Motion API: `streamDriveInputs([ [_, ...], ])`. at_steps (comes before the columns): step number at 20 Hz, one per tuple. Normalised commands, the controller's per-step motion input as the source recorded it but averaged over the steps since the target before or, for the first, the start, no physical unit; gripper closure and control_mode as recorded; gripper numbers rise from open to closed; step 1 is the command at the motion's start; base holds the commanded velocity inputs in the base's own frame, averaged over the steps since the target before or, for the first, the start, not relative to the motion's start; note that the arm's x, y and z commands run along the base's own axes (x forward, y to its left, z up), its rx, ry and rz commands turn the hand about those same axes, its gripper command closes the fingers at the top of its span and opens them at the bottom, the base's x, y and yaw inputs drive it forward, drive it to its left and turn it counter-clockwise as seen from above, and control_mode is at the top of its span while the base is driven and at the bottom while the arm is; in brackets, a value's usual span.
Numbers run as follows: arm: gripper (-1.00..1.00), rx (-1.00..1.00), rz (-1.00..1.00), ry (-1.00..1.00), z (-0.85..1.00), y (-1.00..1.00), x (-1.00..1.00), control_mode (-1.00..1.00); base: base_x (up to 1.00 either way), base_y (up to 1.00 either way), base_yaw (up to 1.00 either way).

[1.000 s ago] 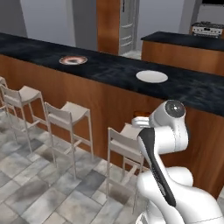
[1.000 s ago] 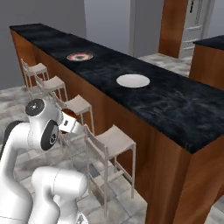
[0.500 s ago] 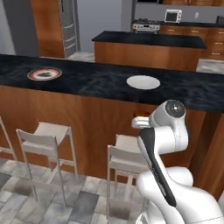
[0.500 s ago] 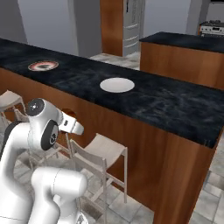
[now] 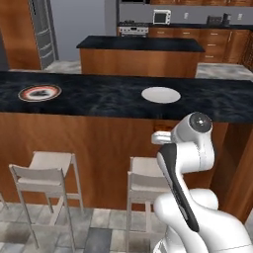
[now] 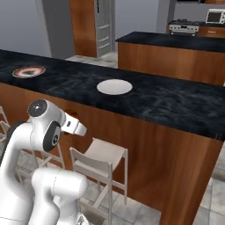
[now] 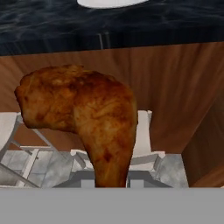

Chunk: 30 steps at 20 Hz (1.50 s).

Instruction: Take the chicken drumsticks from the pan and place one on each plate on the dining counter.

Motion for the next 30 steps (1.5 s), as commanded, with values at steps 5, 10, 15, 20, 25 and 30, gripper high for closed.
streamDriveInputs([
  [5,1.0,0.0,0.0,0.0,0.0,0.0,0.0,1.0,0.07,0.26,-0.08],
  [10,1.0,0.0,0.0,0.0,0.0,0.0,0.0,1.0,0.28,0.31,-0.1],
  [15,1.0,0.0,0.0,0.0,0.0,0.0,0.0,1.0,0.35,0.42,-0.22],
  [20,1.0,0.0,0.0,0.0,0.0,0.0,0.0,1.0,0.11,0.36,-0.13],
  [25,1.0,0.0,0.0,0.0,0.0,0.0,0.0,1.0,0.01,0.15,-0.06],
  [30,1.0,-0.03,0.0,-0.02,-0.02,0.0,0.0,-1.0,0.0,0.03,-0.01],
])
